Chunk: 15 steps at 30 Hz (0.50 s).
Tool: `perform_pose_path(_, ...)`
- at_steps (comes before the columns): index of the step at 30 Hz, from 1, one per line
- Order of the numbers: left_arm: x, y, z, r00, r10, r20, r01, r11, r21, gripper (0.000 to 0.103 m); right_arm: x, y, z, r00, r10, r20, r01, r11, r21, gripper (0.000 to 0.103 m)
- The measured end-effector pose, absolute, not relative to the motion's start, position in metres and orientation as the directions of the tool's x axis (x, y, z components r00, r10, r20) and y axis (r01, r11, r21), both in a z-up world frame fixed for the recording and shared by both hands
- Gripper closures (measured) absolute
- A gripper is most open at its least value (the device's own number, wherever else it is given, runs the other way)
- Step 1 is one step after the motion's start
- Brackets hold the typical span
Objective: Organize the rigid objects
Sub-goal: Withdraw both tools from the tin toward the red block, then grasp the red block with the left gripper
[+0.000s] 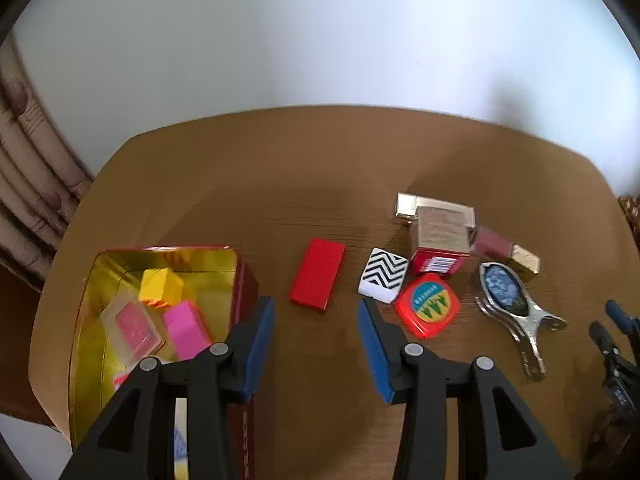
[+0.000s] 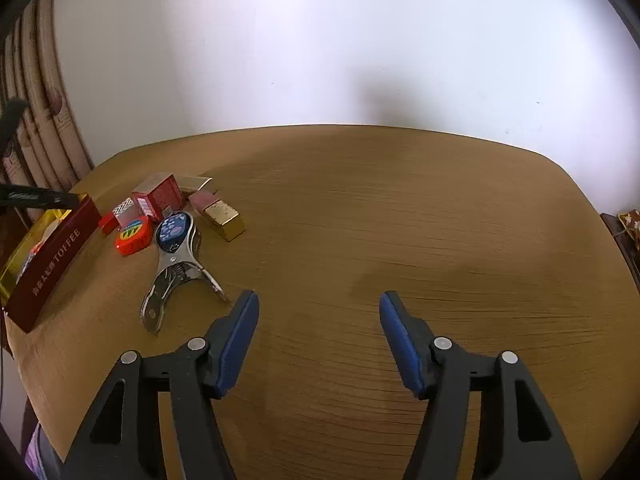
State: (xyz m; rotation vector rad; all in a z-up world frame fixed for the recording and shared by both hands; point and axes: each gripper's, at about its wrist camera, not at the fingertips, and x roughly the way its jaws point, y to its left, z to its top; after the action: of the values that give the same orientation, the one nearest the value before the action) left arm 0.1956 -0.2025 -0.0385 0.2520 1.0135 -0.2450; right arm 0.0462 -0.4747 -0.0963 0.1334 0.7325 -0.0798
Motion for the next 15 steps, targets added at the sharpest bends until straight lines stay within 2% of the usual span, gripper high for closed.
perform_pose_path(4,0.219,-0.211,-0.051,0.466,-0.07,-0.882,0.364,0.924,0.119,0.059,0.048,-0.472,-0.097,0.741,-0.017,-0.672,0.11,0.989,0.096,0.039)
perform_pose_path(15,0.277,-0.213,-0.076,0.231,-0.157,-0.96,0.521,0.853,-0.014,0.059,0.052,-0.471,-0.101,0.727,0.001,-0.687,0.105,0.988,0.113,0.036)
